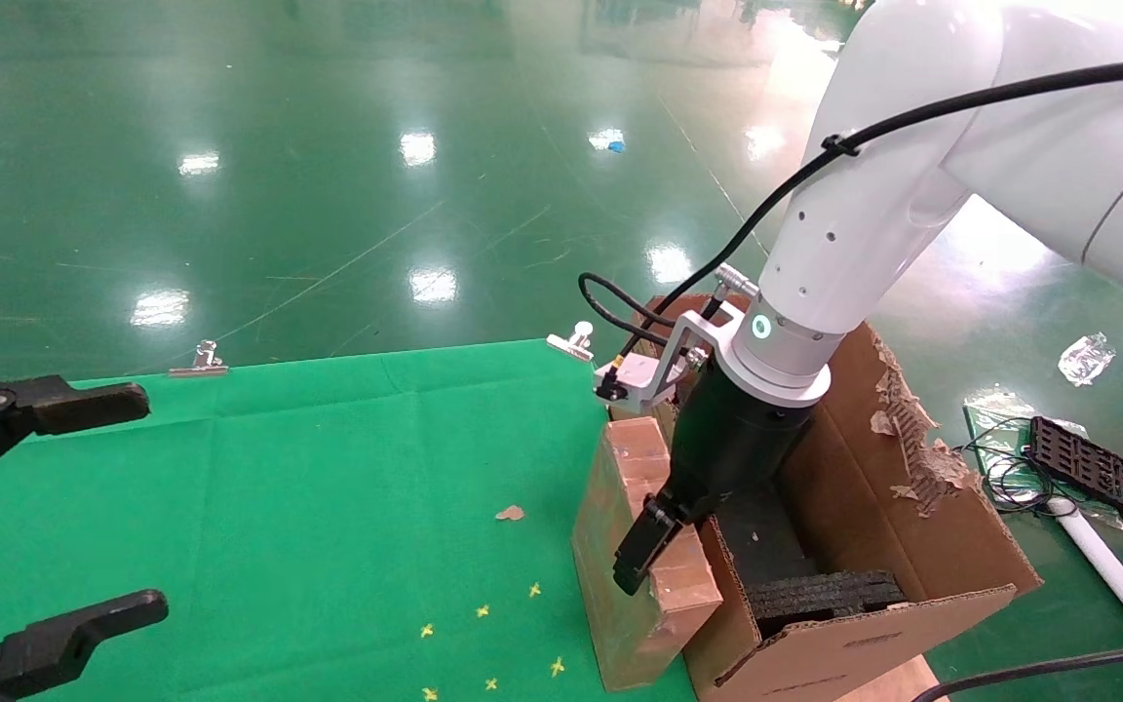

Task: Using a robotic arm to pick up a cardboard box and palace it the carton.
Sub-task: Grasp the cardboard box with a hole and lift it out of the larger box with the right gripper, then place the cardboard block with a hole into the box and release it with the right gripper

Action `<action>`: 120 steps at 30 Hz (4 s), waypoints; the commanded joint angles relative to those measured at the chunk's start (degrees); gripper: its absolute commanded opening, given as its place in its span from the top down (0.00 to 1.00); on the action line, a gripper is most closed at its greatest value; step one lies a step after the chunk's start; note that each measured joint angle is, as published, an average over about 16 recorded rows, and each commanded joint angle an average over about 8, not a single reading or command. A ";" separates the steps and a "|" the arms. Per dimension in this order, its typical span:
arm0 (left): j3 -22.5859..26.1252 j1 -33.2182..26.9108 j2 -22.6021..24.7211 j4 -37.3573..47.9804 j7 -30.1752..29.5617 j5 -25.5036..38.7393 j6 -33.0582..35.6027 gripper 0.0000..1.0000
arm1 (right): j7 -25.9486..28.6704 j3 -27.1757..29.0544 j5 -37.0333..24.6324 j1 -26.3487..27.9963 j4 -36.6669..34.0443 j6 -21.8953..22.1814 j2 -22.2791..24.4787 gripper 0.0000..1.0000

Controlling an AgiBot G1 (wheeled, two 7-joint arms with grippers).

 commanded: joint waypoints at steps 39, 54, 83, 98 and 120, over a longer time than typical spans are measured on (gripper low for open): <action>0.10 -0.02 -0.04 0.00 0.05 -0.07 -0.04 1.00 | -18.28 9.19 -1.63 19.53 -4.69 7.89 17.91 1.00; 0.14 -0.03 -0.06 0.00 0.07 -0.09 -0.06 0.00 | -17.05 3.91 -7.34 12.81 -19.86 5.33 19.50 1.00; 0.21 -0.05 -0.08 0.00 0.10 -0.14 -0.09 0.00 | -18.48 1.56 -7.21 -5.58 -40.65 8.50 9.77 1.00; 0.24 -0.06 -0.10 0.00 0.12 -0.16 -0.10 0.00 | -20.18 3.56 -3.87 -16.89 -44.04 16.29 9.17 1.00; 0.29 -0.07 -0.12 0.00 0.14 -0.20 -0.12 0.00 | -28.44 7.32 1.55 -24.09 -46.15 24.76 8.99 0.00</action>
